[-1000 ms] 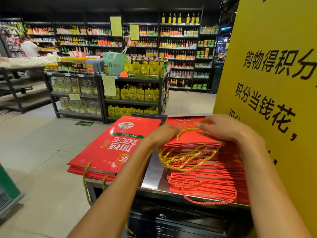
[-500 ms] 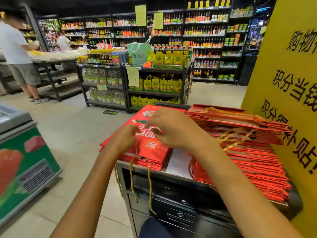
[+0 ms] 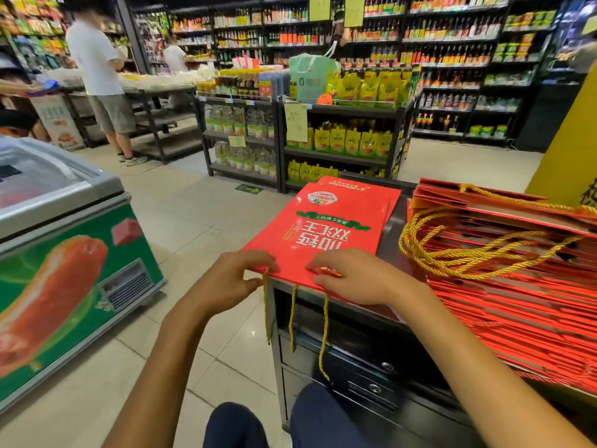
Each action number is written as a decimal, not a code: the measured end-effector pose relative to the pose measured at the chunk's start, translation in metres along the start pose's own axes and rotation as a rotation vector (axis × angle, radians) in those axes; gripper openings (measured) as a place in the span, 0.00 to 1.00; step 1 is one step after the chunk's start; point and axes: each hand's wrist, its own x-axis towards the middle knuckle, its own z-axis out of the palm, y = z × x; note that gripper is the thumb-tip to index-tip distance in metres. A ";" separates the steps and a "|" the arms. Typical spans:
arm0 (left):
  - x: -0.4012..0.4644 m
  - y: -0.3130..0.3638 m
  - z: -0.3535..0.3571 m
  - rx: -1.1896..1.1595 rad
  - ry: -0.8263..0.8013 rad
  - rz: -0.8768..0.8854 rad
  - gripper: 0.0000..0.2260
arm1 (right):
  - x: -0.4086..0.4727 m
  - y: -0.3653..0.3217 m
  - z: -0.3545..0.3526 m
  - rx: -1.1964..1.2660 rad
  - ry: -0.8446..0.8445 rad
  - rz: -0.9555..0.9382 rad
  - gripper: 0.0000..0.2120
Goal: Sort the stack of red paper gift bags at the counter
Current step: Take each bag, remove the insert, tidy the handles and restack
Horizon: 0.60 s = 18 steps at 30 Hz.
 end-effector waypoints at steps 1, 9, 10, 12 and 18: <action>-0.001 0.000 0.003 -0.002 0.035 0.030 0.17 | 0.000 0.000 0.001 0.007 0.002 -0.002 0.19; -0.001 0.006 0.001 -0.058 0.132 0.040 0.06 | 0.001 -0.001 -0.001 0.069 0.040 -0.016 0.17; 0.000 0.009 0.000 -0.089 0.138 0.025 0.05 | 0.001 -0.003 -0.001 0.071 0.058 -0.019 0.18; 0.003 0.017 -0.004 -0.190 0.153 -0.012 0.04 | 0.002 -0.010 -0.002 0.068 0.119 -0.028 0.18; 0.009 0.029 0.000 -0.452 0.255 -0.101 0.07 | 0.014 -0.053 -0.001 0.134 0.173 -0.001 0.23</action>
